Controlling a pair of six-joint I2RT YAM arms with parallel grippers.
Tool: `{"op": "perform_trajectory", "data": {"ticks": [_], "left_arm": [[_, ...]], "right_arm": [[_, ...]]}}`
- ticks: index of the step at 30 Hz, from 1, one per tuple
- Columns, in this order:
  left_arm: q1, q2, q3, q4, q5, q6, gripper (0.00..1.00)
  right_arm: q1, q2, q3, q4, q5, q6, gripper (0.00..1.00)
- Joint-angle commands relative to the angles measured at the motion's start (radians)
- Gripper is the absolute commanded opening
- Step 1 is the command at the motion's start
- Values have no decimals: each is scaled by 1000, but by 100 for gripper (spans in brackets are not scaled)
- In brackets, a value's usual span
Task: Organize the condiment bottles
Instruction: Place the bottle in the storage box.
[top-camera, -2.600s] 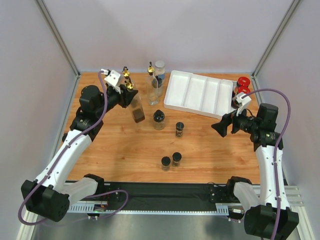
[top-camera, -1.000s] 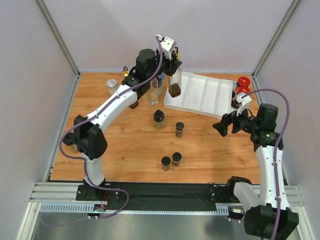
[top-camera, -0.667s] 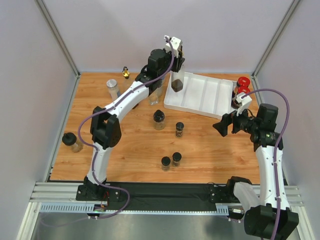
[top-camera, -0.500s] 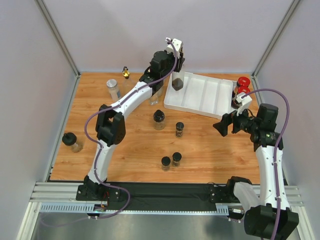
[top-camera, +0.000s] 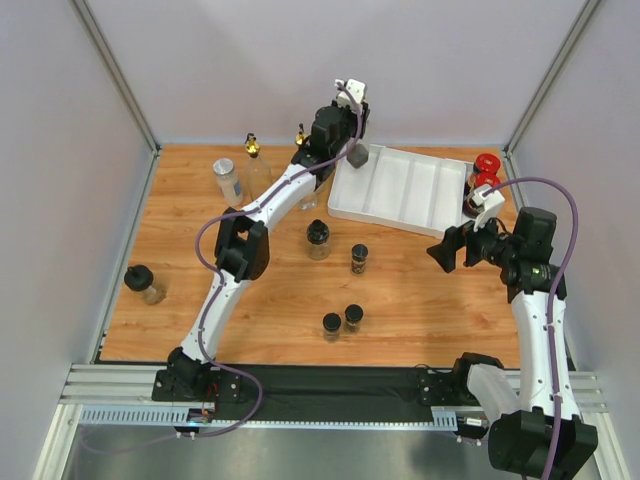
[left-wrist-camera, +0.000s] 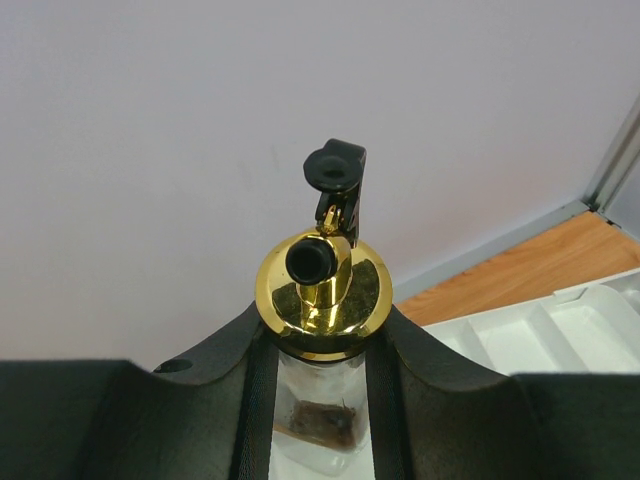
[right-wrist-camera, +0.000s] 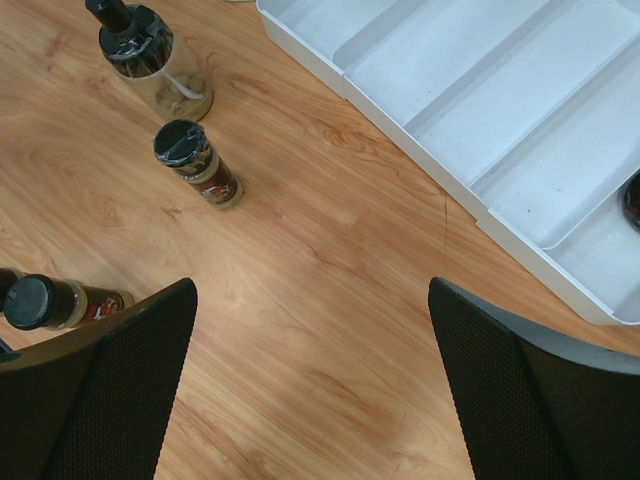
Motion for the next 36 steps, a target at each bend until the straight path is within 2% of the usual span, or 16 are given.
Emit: {"op": "perform_trajectory", "data": {"ticks": [1, 13, 18, 20, 21, 23, 24, 27, 31, 36], "left_arm": [[2, -21, 91, 137, -27, 52, 0], [7, 14, 84, 118, -27, 57, 0], [7, 27, 79, 105, -29, 52, 7], [5, 28, 77, 103, -29, 48, 15], [5, 31, 76, 103, -30, 46, 25], [5, 30, 73, 101, -32, 40, 38], [5, 30, 73, 100, -35, 38, 51], [7, 17, 56, 92, -35, 35, 69], [4, -6, 28, 94, -34, 32, 77], [4, -42, 21, 86, -32, 34, 81]], "right_arm": [[1, -2, 29, 7, 9, 7, 100], [1, -3, 32, 4, 17, 4, 100], [1, -7, 32, 7, 23, 4, 100], [1, -8, 30, 5, 23, 4, 100], [1, -8, 30, 5, 25, 4, 100], [1, -8, 30, 8, 25, 4, 100], [1, -8, 30, 8, 26, 3, 100], [1, -8, 30, 8, 26, 3, 100], [1, -11, 30, 8, 31, 3, 100], [1, -16, 30, 10, 32, 3, 100]]}}
